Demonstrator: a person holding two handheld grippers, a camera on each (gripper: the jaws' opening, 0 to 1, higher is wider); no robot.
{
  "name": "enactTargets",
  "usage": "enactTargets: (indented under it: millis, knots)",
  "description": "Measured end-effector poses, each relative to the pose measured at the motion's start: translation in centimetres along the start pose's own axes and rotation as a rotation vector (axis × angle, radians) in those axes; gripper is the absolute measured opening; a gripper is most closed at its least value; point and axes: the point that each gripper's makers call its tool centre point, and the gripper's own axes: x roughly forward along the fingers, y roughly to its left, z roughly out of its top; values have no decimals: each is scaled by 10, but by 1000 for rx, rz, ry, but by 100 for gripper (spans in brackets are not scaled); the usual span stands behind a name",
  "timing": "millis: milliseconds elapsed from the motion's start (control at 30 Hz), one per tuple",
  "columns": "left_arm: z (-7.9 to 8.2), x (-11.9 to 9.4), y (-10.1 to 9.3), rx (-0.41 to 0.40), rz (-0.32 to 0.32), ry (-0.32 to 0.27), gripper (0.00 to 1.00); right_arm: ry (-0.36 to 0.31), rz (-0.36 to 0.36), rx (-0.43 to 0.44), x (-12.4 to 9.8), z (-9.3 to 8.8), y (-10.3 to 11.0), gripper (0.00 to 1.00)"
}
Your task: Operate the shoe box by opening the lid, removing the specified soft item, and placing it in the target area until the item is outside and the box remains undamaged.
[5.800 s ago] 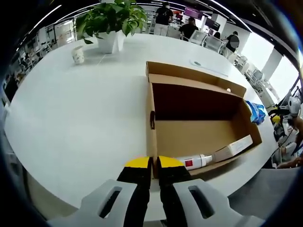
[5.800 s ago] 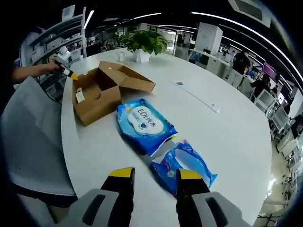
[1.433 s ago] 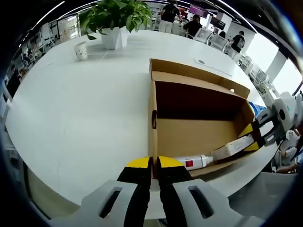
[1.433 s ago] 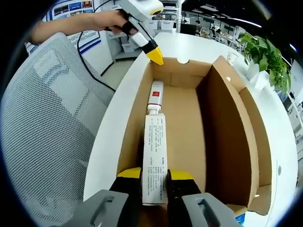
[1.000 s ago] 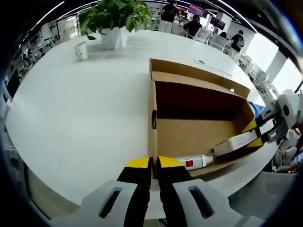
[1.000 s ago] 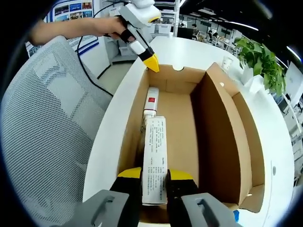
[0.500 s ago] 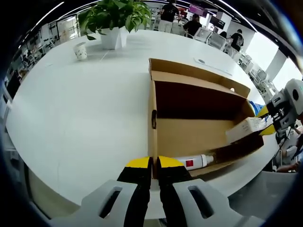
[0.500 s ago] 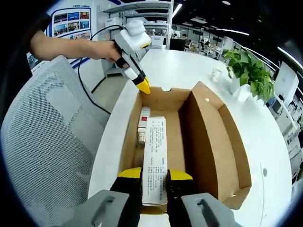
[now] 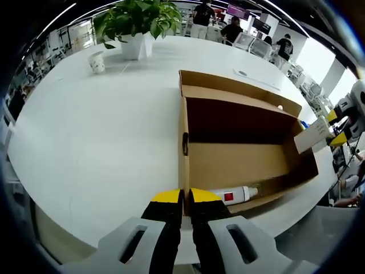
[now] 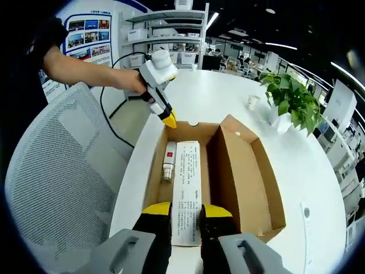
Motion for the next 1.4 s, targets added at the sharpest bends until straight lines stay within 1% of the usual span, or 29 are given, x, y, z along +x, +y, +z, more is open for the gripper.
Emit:
enactTargets:
  millis: [333, 633, 1033, 1167, 1300, 1400]
  knots:
    - [0, 0, 0, -4, 0, 4, 2, -21, -18, -6, -28, -2, -9, 14]
    - [-1, -1, -1, -1, 2, 6, 2, -23, -56, 5, -51, -16, -19, 14]
    - [1, 2, 2, 3, 1, 12, 2, -5, -113, 26, -80, -42, -35, 14]
    - [0, 0, 0, 4, 1, 10, 2, -2, -126, 28, -88, -51, -39, 14]
    - [0, 0, 0, 2, -1, 11, 2, 4, -141, 32, -96, -61, -45, 14]
    - [0, -1, -1, 4, 0, 10, 2, 16, -161, 37, -105, -74, -53, 14]
